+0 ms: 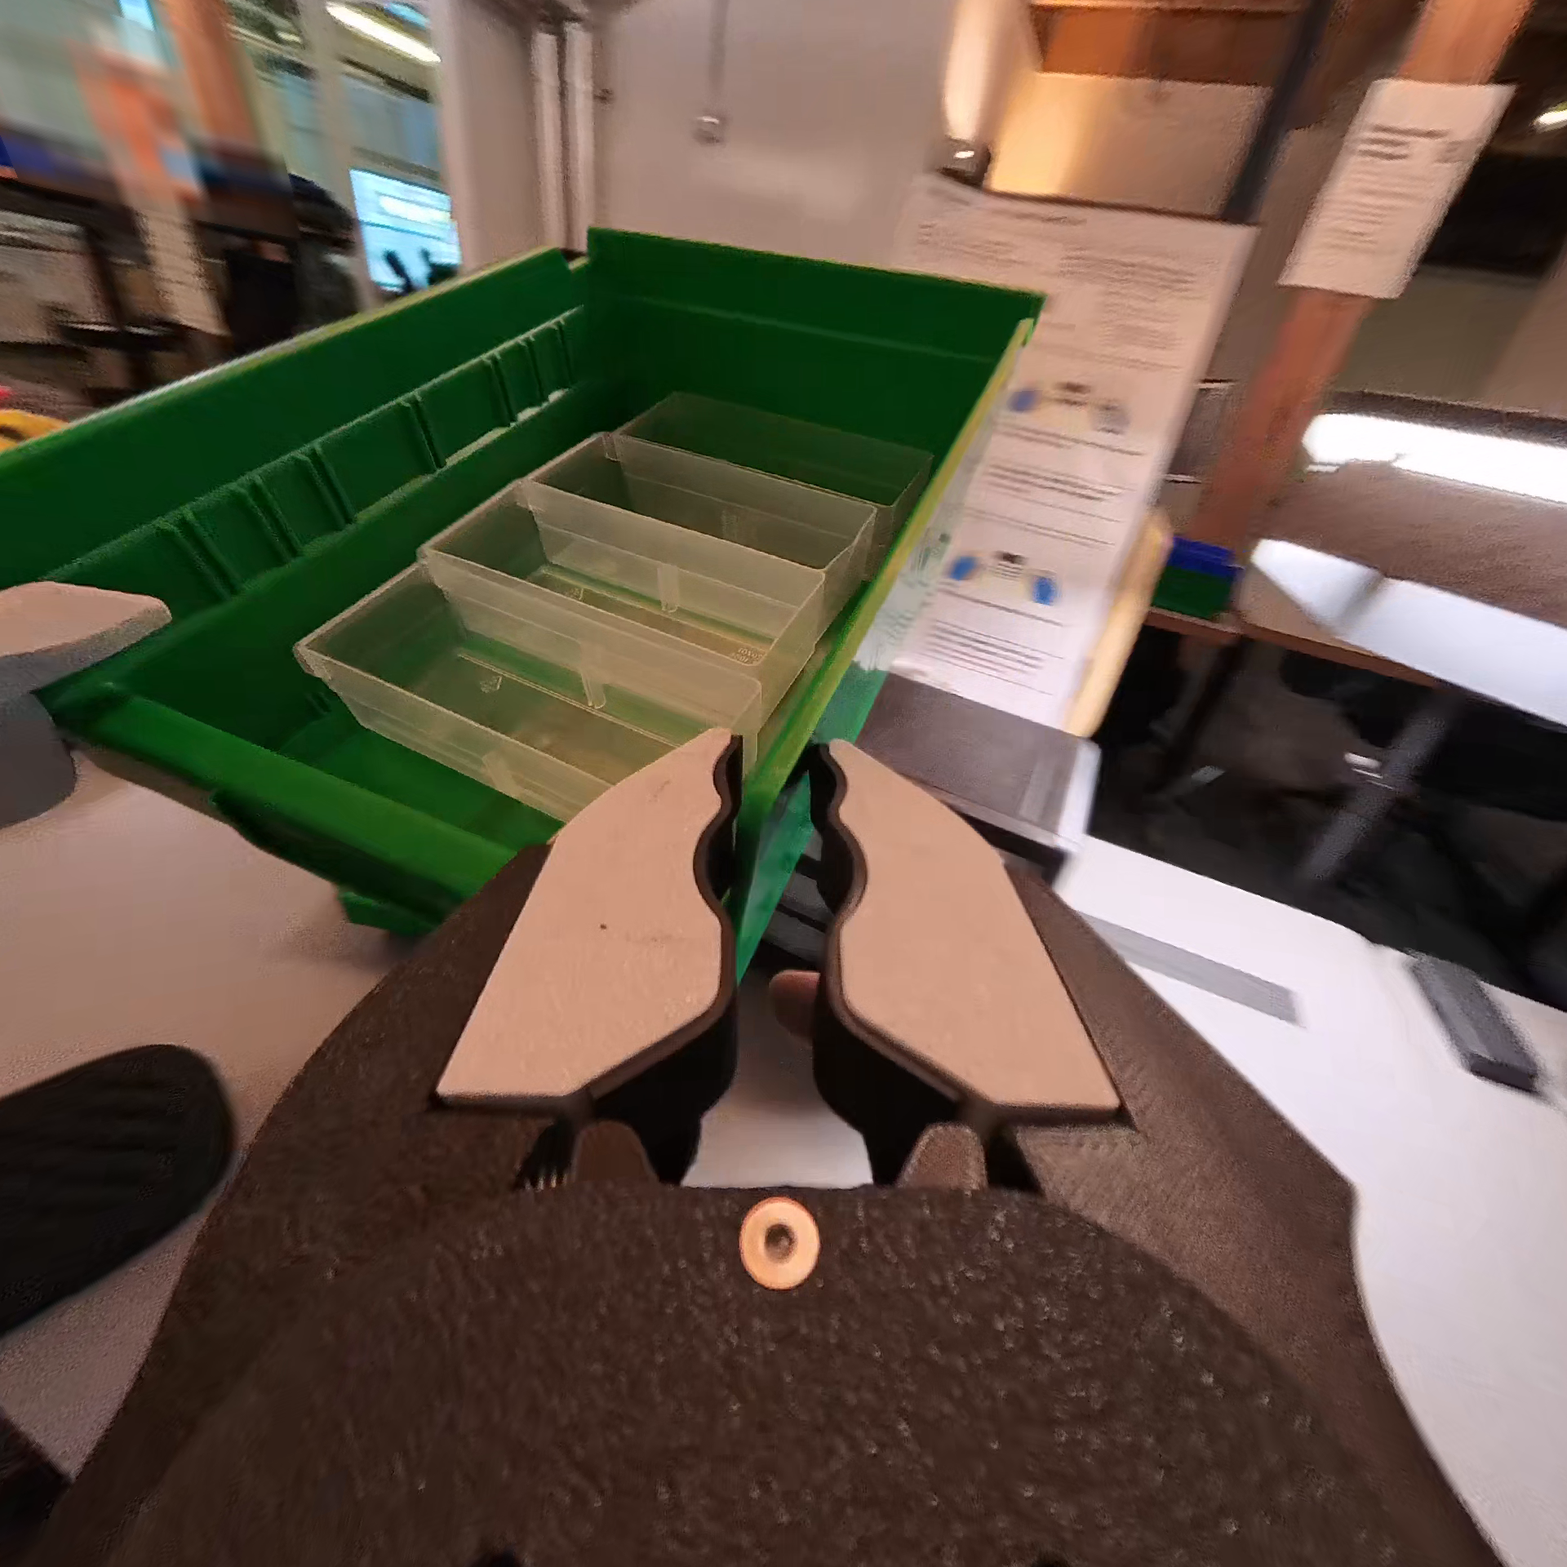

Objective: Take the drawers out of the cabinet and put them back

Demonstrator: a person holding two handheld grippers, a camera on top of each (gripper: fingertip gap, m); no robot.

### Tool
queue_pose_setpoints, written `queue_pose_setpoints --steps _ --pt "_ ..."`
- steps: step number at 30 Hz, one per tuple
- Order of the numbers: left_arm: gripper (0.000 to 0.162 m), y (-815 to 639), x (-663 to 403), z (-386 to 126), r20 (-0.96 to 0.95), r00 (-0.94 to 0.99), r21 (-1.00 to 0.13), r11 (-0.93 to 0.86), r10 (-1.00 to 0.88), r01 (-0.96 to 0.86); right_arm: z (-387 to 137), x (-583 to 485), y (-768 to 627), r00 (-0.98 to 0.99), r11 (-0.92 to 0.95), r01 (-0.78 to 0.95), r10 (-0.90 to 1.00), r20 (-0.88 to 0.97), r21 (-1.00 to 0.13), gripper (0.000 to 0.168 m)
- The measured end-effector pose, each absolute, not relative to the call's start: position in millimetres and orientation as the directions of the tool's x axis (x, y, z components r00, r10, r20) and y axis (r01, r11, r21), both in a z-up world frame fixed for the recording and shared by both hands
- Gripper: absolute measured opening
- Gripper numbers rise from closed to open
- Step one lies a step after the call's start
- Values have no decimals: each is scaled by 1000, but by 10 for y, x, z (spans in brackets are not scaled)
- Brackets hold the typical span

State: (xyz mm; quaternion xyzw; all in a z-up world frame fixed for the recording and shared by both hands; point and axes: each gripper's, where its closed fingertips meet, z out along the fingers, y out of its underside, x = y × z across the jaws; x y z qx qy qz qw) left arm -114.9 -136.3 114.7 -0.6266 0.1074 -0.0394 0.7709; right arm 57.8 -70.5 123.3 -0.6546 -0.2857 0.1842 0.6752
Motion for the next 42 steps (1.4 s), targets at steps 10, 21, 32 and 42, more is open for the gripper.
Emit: queue_pose_setpoints --steps 10,21,32,42 --pt "17 -2093 -3167 462 -33 967 -992 113 251 -63 382 -1932 -725 436 -53 90 900 -8 -995 13" --pt "13 -2336 -4242 -840 17 913 -998 -41 406 38 -1038 -3162 -885 297 -187 286 950 -99 -940 17" --pt "12 -2175 -4361 -1446 100 918 -983 -107 385 151 -1363 -3030 -910 53 139 436 982 179 -889 28" --pt "23 -1881 -4315 -1640 -41 943 -944 -321 330 71 -1927 -2227 -114 -242 448 758 868 433 -474 57"
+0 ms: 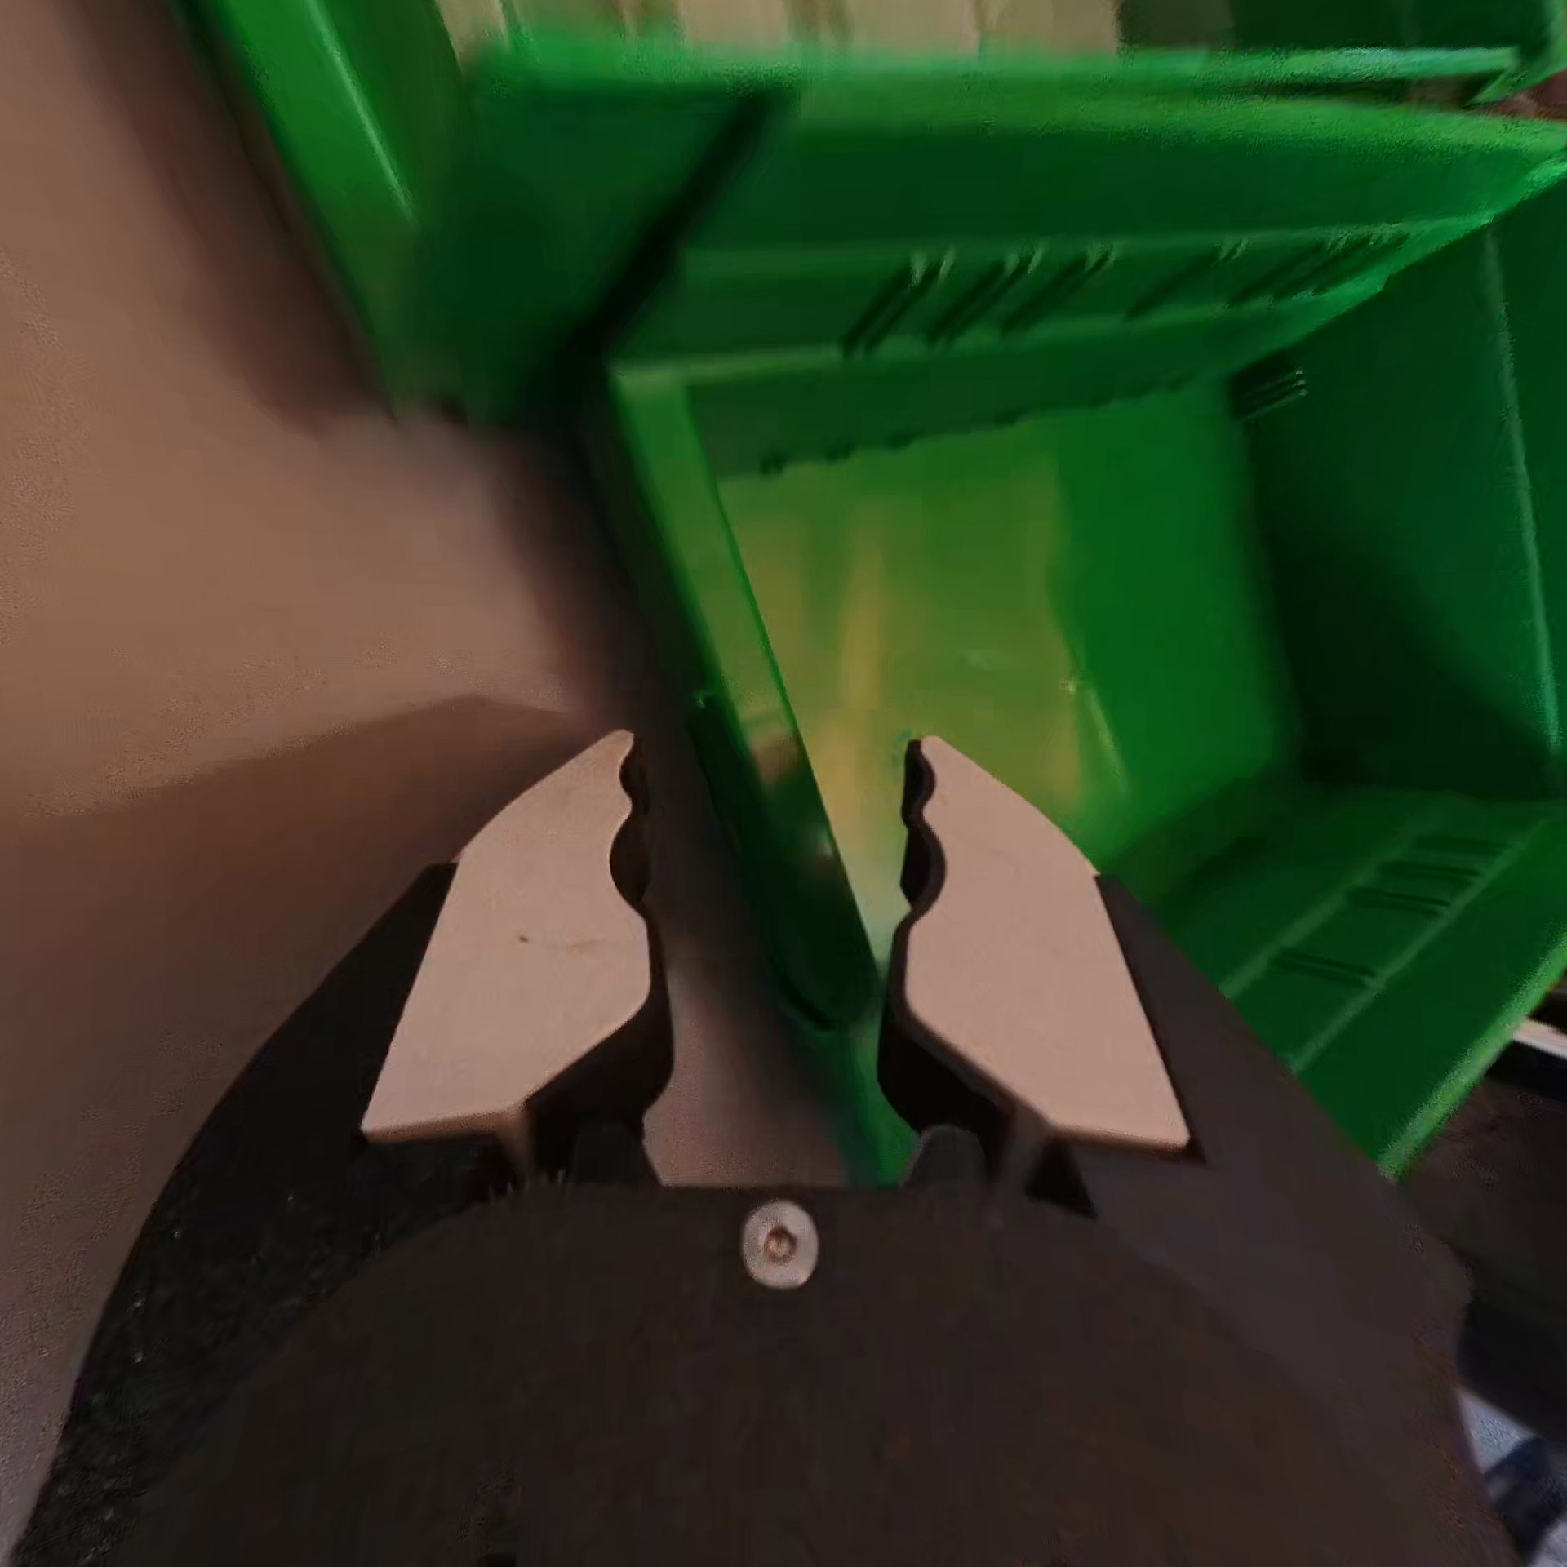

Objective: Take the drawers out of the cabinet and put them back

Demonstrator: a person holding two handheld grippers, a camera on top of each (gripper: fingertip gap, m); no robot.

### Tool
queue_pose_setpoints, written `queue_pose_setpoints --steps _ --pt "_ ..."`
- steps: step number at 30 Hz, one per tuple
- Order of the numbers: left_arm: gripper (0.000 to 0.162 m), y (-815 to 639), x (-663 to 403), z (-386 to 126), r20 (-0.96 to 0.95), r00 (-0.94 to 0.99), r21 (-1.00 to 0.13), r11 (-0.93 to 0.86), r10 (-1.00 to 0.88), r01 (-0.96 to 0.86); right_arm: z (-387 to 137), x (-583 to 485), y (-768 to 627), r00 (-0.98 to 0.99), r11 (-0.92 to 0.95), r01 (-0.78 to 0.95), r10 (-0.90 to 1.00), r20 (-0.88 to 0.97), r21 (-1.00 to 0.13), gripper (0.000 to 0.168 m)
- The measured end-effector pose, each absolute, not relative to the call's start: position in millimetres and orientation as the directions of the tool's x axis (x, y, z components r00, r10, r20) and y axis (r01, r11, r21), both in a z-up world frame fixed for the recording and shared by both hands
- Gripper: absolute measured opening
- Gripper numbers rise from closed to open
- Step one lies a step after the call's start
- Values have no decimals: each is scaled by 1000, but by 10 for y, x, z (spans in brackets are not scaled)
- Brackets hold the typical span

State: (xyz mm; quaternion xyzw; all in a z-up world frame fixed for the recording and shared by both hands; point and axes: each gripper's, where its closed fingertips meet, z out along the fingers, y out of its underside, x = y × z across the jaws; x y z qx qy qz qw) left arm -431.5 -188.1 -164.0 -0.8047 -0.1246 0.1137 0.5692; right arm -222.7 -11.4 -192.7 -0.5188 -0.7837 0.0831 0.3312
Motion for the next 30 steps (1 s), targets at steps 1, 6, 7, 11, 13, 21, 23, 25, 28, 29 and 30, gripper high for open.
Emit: queue_pose_setpoints --steps 1,6,7,11,13,21,23,25,28,29,30 --pt "29 -1866 -4309 -1643 -49 950 -935 -347 309 65 -2037 -2225 -53 -274 482 768 843 463 -422 53" --pt "32 -2031 -4333 -1111 -156 925 -959 -276 347 -58 -2189 -2193 -166 -400 624 722 729 555 -299 32" --pt "31 -2048 -4263 -1020 -212 925 -951 -284 316 -121 -2187 -2142 -265 -425 643 708 719 550 -293 31" --pt "48 -1952 -3742 -1184 -352 936 -841 -435 -13 -322 -2126 -1793 -720 -505 683 670 706 497 -290 30" --pt "53 -1890 -3594 -1390 -442 886 -740 -502 -140 -448 -2010 -1573 -947 -521 682 655 720 459 -327 31" --pt "52 -1572 -3569 -2044 -581 721 -428 -611 -379 -666 -1476 -393 -1631 -533 608 621 790 302 -494 34" --pt "46 -1497 -3549 -2090 -606 681 -382 -601 -410 -702 -1326 -113 -1788 -522 586 615 804 285 -528 34" --pt "40 -1421 -3477 -2106 -630 640 -350 -575 -440 -740 -1163 116 -1886 -461 529 635 844 272 -563 32" --pt "34 -1296 -3326 -2110 -670 582 -320 -528 -461 -787 -996 470 -1913 -360 448 660 893 270 -603 30" --pt "34 -1255 -3275 -2107 -675 575 -320 -519 -462 -792 -969 594 -1900 -319 426 675 905 281 -603 31" --pt "33 -1220 -3225 -2106 -678 571 -322 -512 -463 -797 -949 715 -1890 -280 406 689 913 295 -600 32"
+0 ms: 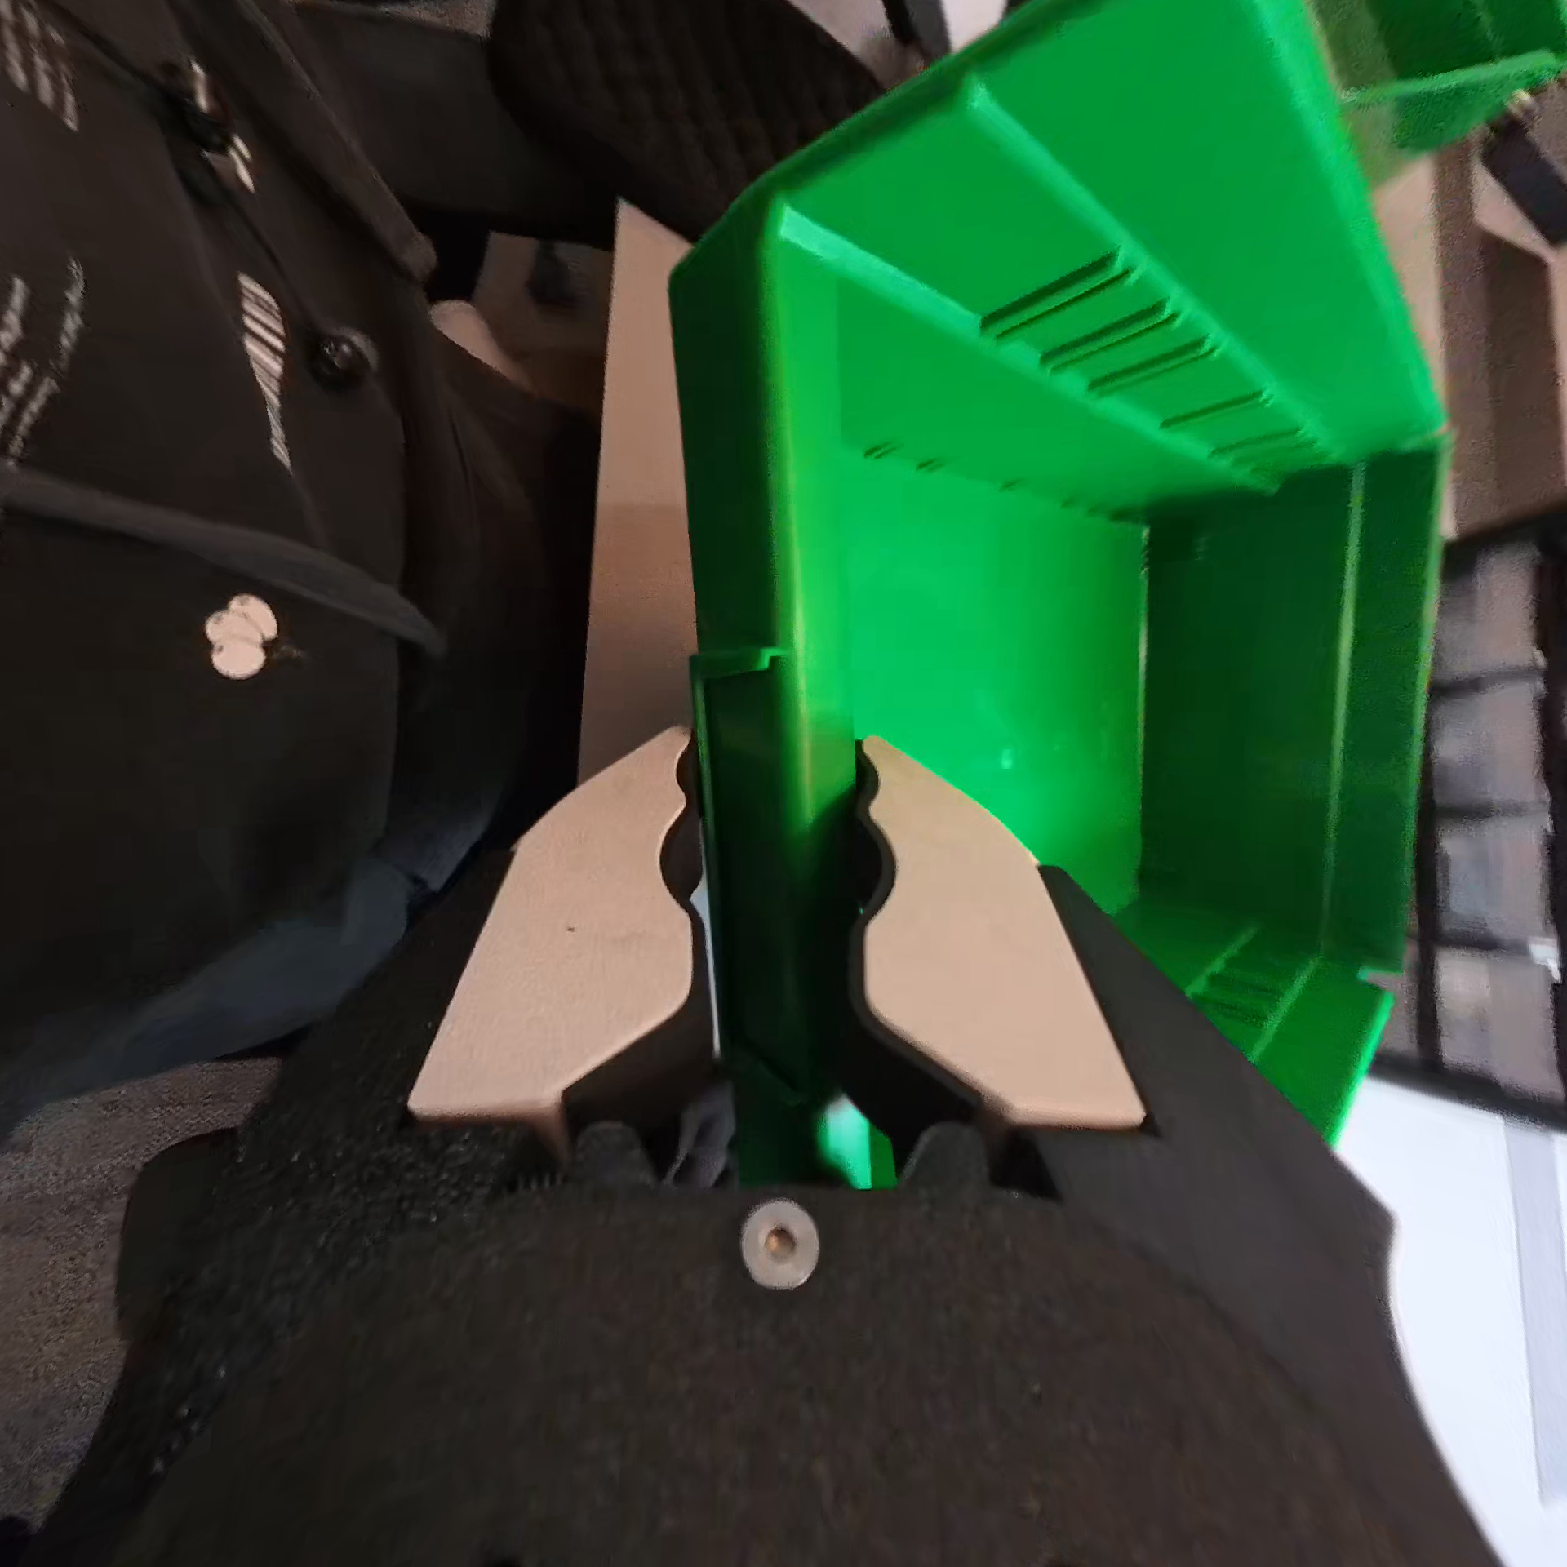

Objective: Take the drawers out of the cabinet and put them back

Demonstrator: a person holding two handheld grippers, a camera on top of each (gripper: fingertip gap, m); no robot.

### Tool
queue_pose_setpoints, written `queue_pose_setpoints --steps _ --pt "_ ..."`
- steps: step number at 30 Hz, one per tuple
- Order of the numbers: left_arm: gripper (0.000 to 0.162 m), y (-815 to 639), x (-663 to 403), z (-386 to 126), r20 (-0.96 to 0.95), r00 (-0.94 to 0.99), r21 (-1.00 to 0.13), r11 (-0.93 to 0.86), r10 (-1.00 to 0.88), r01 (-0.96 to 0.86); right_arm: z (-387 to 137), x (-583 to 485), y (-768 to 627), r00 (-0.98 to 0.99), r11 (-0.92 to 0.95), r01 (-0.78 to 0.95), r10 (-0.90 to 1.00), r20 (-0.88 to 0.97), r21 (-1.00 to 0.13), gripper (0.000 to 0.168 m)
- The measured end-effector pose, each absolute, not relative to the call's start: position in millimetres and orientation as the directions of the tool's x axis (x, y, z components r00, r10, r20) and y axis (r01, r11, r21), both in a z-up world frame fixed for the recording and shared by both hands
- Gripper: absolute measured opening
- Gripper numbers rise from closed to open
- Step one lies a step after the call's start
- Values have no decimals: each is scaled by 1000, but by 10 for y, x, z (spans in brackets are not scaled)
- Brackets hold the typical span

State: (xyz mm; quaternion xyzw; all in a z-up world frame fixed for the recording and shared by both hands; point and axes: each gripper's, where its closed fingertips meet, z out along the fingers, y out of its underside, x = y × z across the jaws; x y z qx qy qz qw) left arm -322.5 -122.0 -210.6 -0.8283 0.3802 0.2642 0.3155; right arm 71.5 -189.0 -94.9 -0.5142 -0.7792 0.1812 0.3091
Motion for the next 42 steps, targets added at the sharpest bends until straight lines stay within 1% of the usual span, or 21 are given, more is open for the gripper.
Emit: queue_pose_setpoints --steps 4,7,9,11,16,23,26,29,31,33,35,38,40,41,42 --pt "32 -1102 -3020 -2102 -660 576 -347 -484 -483 -803 -898 1183 -1795 -105 305 779 924 367 -548 31" --pt "33 -1019 -2871 -2099 -660 559 -341 -463 -502 -818 -958 1522 -1625 28 182 868 911 411 -461 30" --pt "33 -961 -2786 -2095 -669 540 -329 -448 -510 -831 -1097 1710 -1421 91 106 911 891 445 -398 30" --pt "33 -897 -2695 -2094 -672 528 -330 -429 -518 -841 -1269 1859 -1151 109 75 938 864 492 -339 29" --pt "33 -707 -2434 -2091 -677 482 -333 -352 -557 -875 -1606 2013 -272 144 51 950 804 576 -309 30" --pt "33 -362 -2282 -2089 -677 431 -333 -275 -596 -902 -2147 2108 1018 32 110 981 714 700 -158 30" --pt "33 -150 -2328 -2088 -686 419 -331 -257 -595 -908 -2144 2097 1372 48 110 978 711 702 -178 30" --pt "33 78 -2407 -2085 -697 421 -344 -244 -581 -907 -2132 2108 1523 84 53 982 731 677 -179 33" --pt "33 212 -2459 -2083 -703 420 -350 -235 -574 -907 -2072 2059 1550 139 31 971 729 670 -236 41" --pt "33 333 -2508 -2082 -706 419 -354 -228 -571 -907 -2048 2034 1531 186 5 960 738 648 -281 45" --pt "33 438 -2548 -2083 -704 420 -356 -228 -572 -906 -2058 2024 1506 197 4 954 745 637 -301 41" --pt "33 548 -2579 -2083 -701 426 -358 -235 -572 -904 -2072 2093 1533 218 -27 955 740 636 -296 36" --pt "33 582 -2587 -2081 -706 428 -361 -233 -564 -903 -2043 2134 1538 230 -45 955 731 642 -292 38" --pt "33 588 -2590 -2081 -710 427 -362 -231 -559 -903 -2004 2106 1516 248 -46 947 733 633 -317 38" --pt "33 591 -2594 -2080 -714 426 -362 -227 -555 -904 -1931 2029 1478 272 -38 930 740 615 -366 38"
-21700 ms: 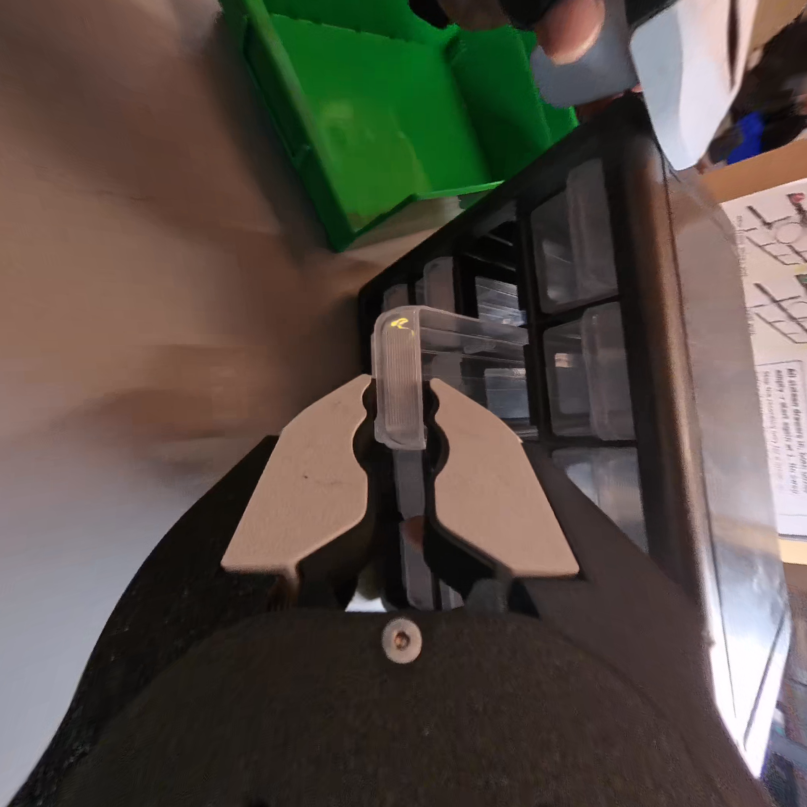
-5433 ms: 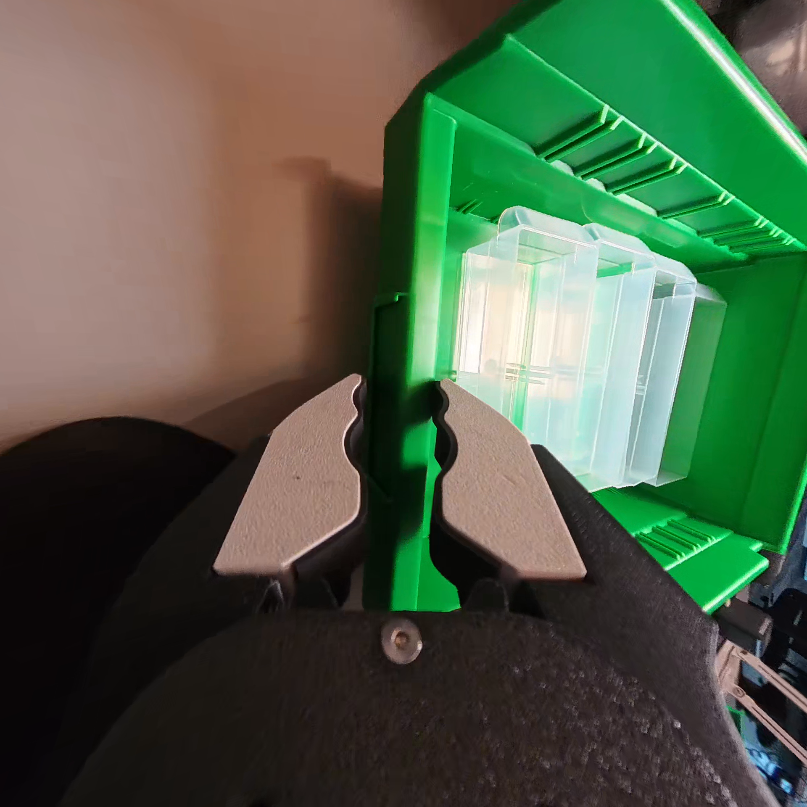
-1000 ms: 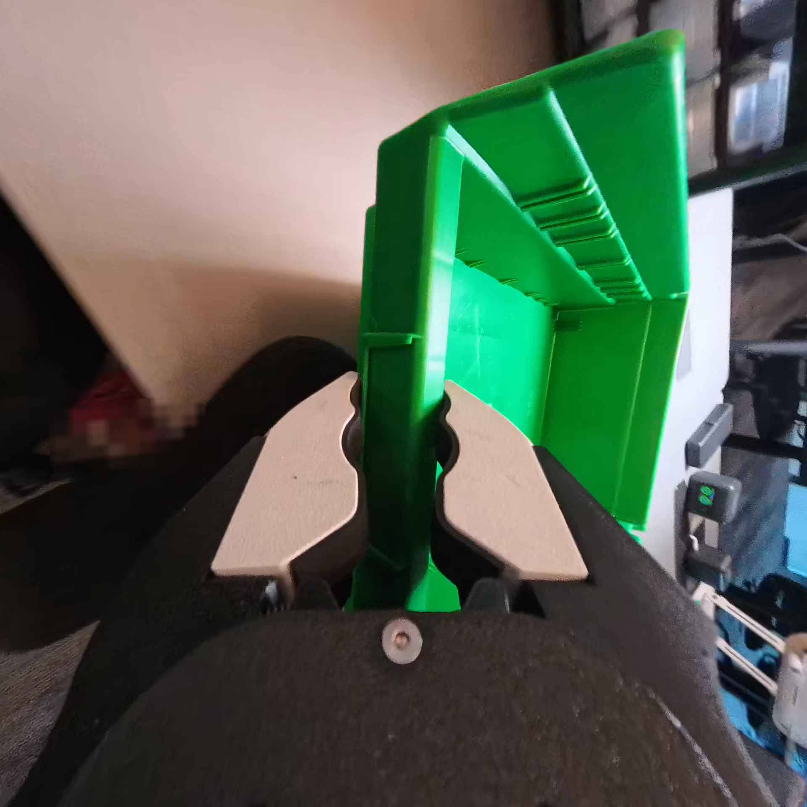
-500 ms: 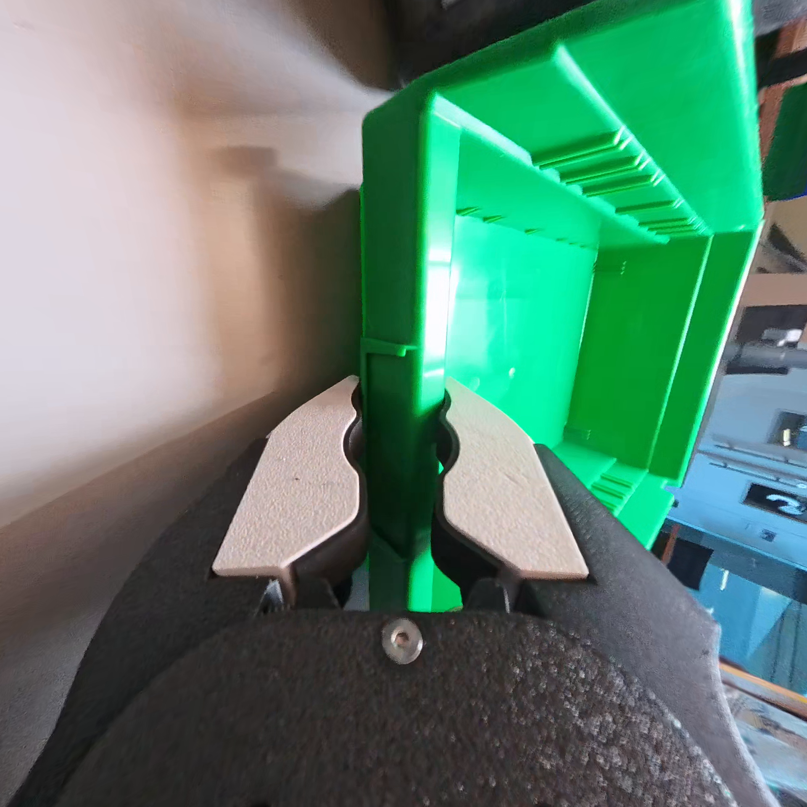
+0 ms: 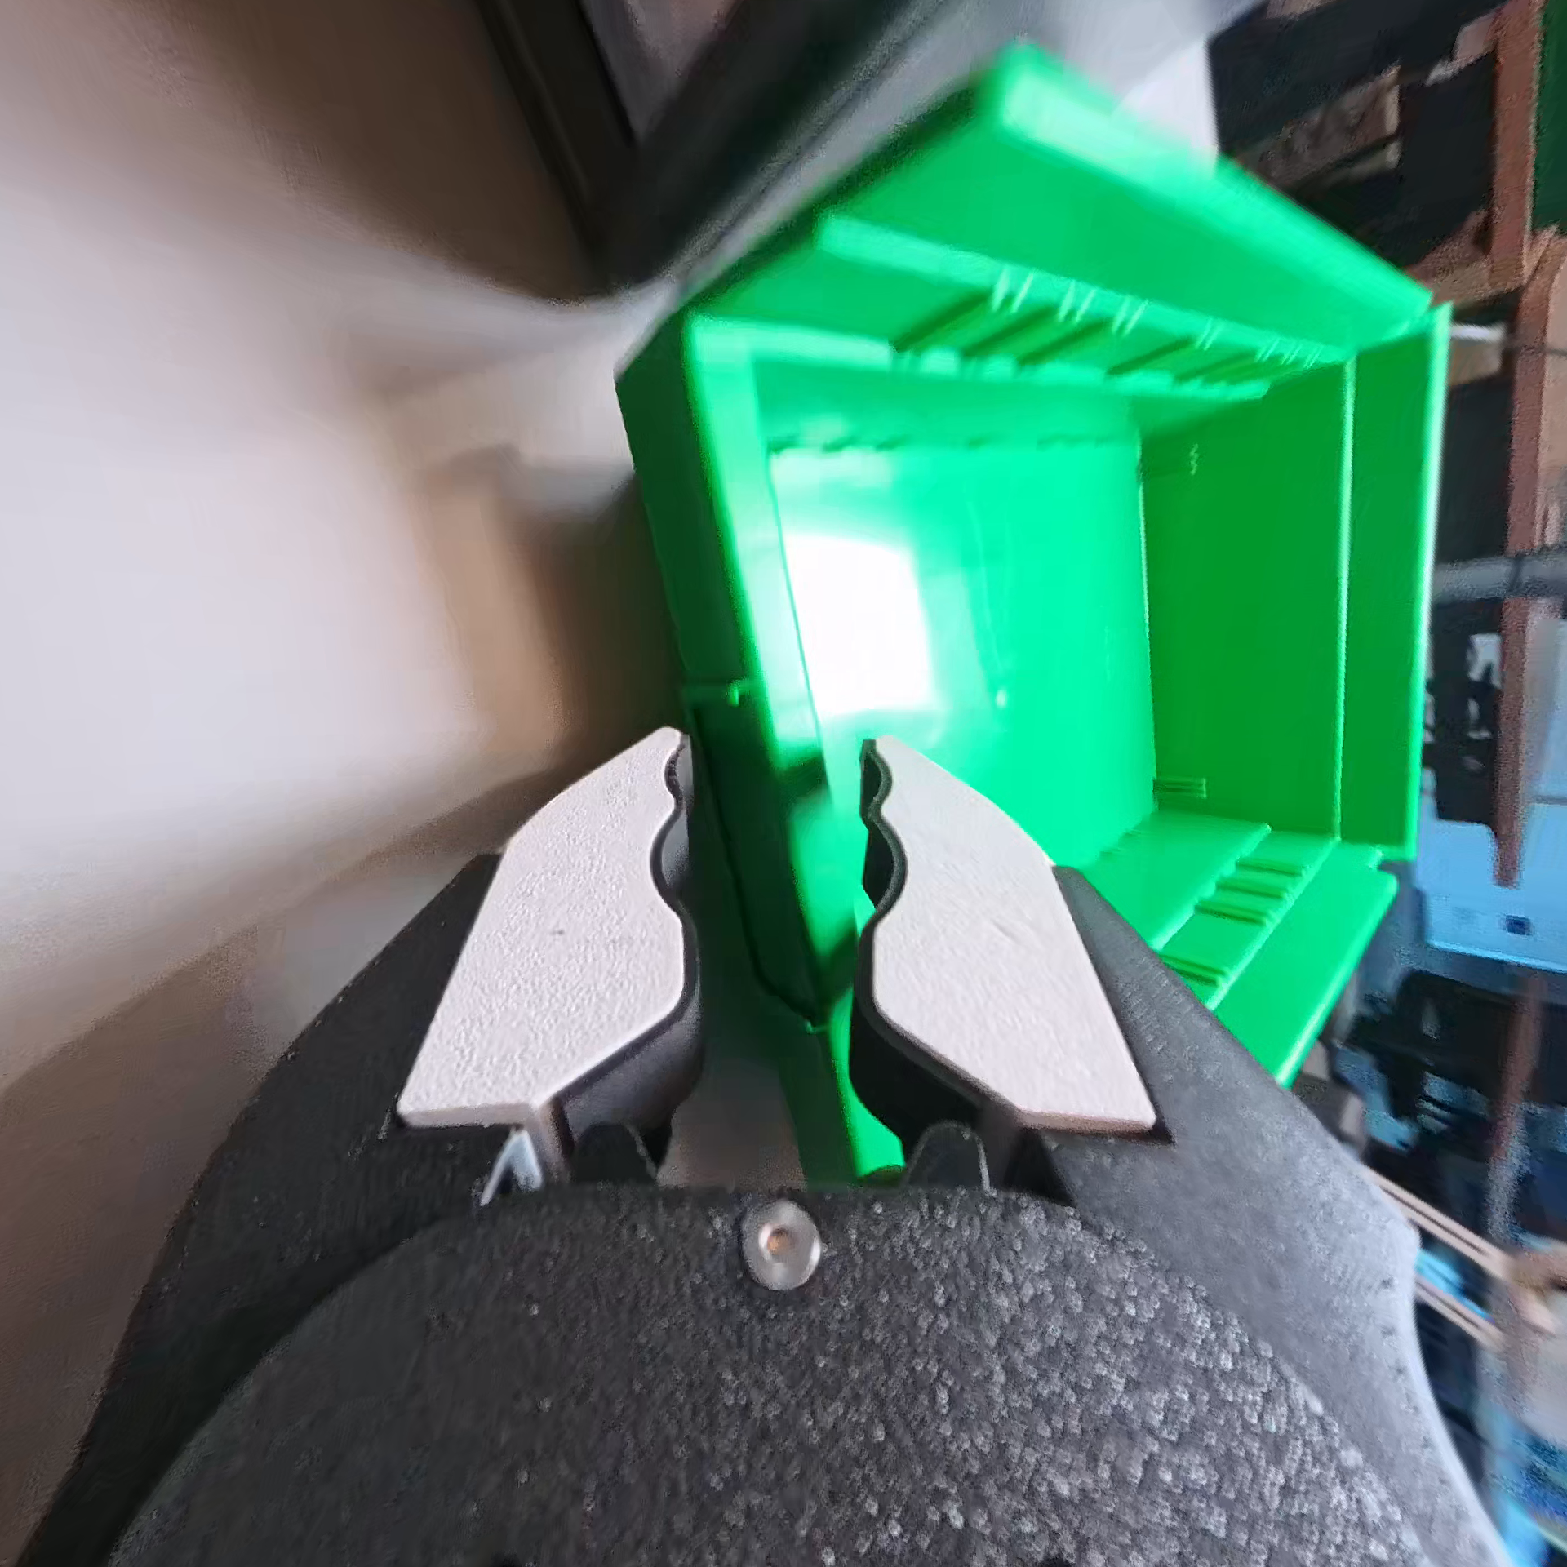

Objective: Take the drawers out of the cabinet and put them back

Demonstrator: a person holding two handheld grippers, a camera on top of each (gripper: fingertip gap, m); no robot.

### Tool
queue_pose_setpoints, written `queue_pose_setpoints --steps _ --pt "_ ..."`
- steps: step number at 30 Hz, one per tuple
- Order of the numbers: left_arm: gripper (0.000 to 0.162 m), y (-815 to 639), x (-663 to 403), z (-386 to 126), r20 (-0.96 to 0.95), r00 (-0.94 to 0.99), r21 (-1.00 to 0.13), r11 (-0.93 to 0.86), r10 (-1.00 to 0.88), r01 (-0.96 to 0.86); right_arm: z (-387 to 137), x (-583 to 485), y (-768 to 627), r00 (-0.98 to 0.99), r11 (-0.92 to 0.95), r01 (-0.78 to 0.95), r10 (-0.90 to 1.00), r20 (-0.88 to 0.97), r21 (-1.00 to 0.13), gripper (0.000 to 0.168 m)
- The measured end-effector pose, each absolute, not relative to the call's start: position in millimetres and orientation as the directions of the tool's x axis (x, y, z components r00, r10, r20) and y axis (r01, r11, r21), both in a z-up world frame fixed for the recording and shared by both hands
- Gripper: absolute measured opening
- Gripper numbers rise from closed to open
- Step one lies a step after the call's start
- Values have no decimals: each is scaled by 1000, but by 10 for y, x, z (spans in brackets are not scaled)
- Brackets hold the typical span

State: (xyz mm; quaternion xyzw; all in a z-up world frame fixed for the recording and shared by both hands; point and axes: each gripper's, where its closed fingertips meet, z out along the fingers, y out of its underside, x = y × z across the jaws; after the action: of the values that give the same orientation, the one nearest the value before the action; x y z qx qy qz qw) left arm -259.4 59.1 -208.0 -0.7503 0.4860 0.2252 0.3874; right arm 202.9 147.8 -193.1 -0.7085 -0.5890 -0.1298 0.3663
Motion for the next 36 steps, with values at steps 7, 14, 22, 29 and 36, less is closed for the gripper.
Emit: queue_pose_setpoints --steps 7,14,22,29,36 --pt "34 630 -2628 -2073 -749 421 -357 -223 -513 -907 -714 1105 1330 525 74 579 729 440 -812 28" --pt "34 604 -2691 -2071 -747 433 -374 -221 -503 -901 54 650 1623 695 -6 265 694 187 -964 22" --pt "34 588 -2765 -2064 -792 417 -363 -205 -447 -909 -119 716 1931 653 -109 376 735 180 -920 0" --pt "35 606 -2767 -2065 -798 429 -371 -216 -424 -903 -39 764 1995 575 -124 342 812 103 -932 0" --pt "39 591 -2783 -2077 -717 536 -445 -298 -446 -844 -134 756 2024 501 -97 320 862 82 -943 0"
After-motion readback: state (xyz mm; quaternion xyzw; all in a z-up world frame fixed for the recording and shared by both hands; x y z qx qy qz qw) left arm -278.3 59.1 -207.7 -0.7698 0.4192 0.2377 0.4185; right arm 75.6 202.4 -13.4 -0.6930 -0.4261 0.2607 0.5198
